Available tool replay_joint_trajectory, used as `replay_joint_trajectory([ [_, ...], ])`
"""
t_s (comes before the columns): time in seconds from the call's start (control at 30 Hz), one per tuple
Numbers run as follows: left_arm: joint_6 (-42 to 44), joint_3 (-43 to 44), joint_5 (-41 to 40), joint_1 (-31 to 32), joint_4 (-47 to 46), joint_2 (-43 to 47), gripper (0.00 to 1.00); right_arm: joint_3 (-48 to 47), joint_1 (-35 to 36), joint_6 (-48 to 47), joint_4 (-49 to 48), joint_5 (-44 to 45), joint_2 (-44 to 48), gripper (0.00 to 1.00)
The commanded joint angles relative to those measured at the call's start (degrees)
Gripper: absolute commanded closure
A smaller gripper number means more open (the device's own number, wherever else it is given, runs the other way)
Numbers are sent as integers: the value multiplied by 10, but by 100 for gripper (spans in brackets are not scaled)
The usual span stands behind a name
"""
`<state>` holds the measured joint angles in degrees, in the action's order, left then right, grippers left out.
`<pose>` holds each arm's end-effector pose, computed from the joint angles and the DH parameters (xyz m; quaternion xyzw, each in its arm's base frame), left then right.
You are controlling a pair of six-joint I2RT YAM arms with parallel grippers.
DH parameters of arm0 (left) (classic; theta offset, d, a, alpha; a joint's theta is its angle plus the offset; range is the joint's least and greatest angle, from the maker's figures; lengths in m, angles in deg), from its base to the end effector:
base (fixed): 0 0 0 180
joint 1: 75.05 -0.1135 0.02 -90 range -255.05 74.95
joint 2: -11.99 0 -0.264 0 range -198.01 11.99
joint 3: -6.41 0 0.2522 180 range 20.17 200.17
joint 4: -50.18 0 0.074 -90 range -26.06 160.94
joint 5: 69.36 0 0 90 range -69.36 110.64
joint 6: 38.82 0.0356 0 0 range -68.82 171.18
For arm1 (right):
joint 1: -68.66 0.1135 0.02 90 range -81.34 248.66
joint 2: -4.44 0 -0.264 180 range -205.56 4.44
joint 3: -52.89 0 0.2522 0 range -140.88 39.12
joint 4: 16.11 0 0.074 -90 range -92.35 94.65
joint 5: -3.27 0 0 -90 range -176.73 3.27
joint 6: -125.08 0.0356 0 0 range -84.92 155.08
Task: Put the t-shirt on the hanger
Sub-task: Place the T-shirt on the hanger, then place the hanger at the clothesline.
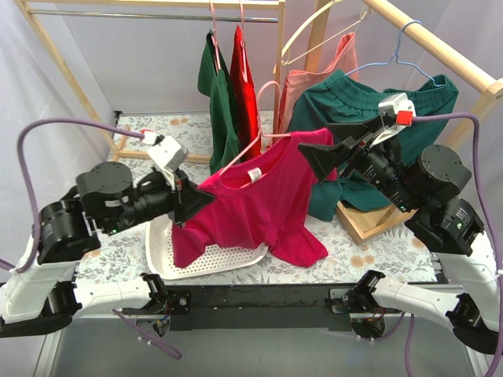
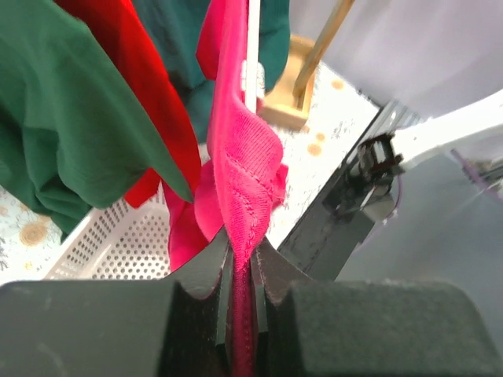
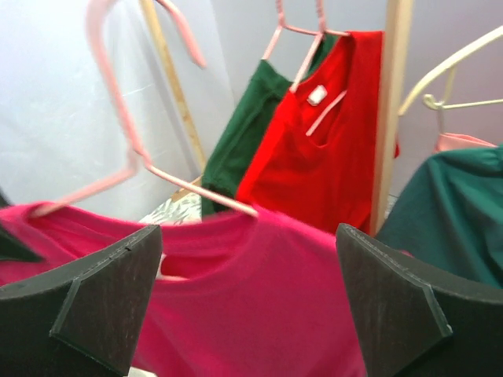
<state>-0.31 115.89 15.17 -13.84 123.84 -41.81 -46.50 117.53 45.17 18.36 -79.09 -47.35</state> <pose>0.0561 -0.0951 0.5010 0.0405 0.8075 -0.4675 0.3575 0.0912 0.0972 0.5320 -0.1567 0.6024 0.3486 0.7008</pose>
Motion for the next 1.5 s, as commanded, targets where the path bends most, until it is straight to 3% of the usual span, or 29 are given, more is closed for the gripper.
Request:
replay_joint_trajectory([
  [0.0,-5,105,-21,-2,-36,10,100,39,-3,-7,-23,89,25,2],
  [0.17,10,280,-18,-2,33,-33,100,130,-2,24,-28,68,42,3],
  [0.33,23,347,3,-2,37,-36,100,239,-2,51,-65,50,56,3],
  [0.53,21,354,11,-2,10,-16,100,287,-3,42,-122,-8,27,3],
  [0.8,16,343,6,-2,-10,7,100,287,0,74,-163,-182,-31,14],
  [0.9,13,324,-3,-2,-15,18,100,294,21,95,-186,-211,-40,18],
  [1.13,13,303,-40,-2,-36,38,100,281,154,87,-202,-153,-95,18],
  [1.37,14,294,-78,-3,-42,59,100,238,207,95,-197,-106,-183,20],
  [1.43,16,294,-82,-3,-42,62,100,204,214,95,-173,-88,-204,24],
  [1.47,15,294,-87,-3,-43,65,100,196,217,93,-170,-90,-220,35],
])
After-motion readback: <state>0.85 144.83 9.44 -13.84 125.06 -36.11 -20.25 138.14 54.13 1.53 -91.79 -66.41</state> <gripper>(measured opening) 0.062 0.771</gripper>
